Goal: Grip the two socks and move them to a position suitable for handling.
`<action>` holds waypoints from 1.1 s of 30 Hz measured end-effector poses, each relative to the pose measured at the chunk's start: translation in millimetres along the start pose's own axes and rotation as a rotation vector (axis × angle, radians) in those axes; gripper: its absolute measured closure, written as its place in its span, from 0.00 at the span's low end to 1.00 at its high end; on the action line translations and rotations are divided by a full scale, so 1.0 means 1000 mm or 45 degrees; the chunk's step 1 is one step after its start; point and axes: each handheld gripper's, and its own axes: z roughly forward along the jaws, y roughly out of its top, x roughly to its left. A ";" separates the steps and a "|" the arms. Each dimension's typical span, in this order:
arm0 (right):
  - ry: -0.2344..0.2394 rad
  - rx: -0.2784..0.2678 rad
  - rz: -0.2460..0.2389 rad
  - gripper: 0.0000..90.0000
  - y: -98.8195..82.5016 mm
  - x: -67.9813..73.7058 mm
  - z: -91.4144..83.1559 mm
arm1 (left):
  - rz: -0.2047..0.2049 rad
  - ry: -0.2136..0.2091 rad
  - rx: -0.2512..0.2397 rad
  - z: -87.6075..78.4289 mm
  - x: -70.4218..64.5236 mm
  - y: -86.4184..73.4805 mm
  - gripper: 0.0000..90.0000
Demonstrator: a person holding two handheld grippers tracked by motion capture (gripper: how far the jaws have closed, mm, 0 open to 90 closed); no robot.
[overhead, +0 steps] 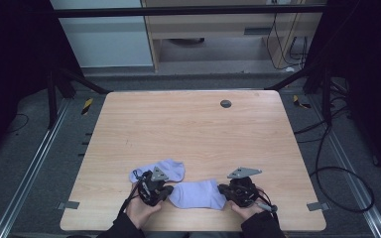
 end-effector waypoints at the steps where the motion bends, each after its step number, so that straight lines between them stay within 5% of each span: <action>1: 0.000 0.000 0.000 0.96 0.000 0.000 0.000 | 0.000 0.000 0.000 0.000 0.000 0.000 0.96; 8: -0.022 0.038 -0.010 0.90 -0.005 0.000 0.010 | -0.017 0.022 -0.012 0.003 0.002 -0.005 0.85; 17: -0.084 -0.070 0.000 0.77 0.001 -0.004 0.000 | -0.024 0.085 -0.114 -0.014 0.011 -0.007 0.57; 22: -0.101 -0.106 0.008 0.71 0.008 -0.008 -0.003 | -0.078 0.127 -0.158 -0.023 0.028 -0.007 0.47; 33: -0.069 -0.147 0.011 0.63 0.031 0.002 0.008 | -0.218 0.201 -0.211 -0.044 0.073 -0.021 0.40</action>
